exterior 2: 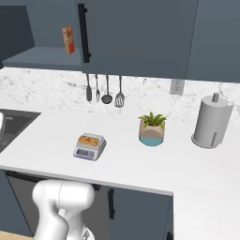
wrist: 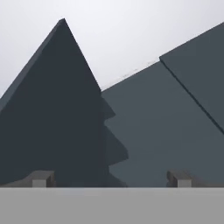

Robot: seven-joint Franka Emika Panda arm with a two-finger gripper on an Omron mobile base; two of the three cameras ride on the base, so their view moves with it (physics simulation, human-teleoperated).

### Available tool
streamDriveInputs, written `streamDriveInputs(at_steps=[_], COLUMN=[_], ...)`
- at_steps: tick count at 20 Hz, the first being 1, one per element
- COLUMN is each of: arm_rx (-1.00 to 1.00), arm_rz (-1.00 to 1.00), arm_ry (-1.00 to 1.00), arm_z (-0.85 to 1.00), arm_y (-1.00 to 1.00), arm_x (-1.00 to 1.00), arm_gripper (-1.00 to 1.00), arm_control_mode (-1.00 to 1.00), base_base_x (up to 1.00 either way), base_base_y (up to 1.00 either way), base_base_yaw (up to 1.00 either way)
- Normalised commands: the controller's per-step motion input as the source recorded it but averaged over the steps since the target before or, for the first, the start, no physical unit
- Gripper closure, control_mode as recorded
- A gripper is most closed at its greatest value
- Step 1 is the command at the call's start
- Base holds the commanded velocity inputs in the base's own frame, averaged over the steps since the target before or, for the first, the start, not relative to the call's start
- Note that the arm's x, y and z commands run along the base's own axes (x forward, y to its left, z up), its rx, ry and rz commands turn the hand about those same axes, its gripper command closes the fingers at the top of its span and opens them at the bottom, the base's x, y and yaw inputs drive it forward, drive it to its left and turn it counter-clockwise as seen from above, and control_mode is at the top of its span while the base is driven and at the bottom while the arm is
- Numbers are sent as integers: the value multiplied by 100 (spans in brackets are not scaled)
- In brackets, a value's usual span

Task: Pick the bar and place it on the digital scale for weighing, and close the cabinet.

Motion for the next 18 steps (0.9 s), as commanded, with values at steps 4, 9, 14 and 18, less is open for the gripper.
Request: streamDriveInputs(at_steps=[4, 9, 14, 18], arm_rx=[0, 0, 7, 1], arm_rz=[8, 0, 3, 11], arm_ry=[-10, -4, 14, 7], arm_z=[-6, -3, -82, -75], arm_y=[59, 100, 51, 68], arm_x=[0, 5, 33, 22], arm_gripper=[-100, -100, -100, -100], arm_control_mode=[-100, -100, -100, -100], base_base_x=[0, 0, 0, 0], base_base_y=[0, 0, 0, 0], base_base_yaw=[0, 0, 0, 0])
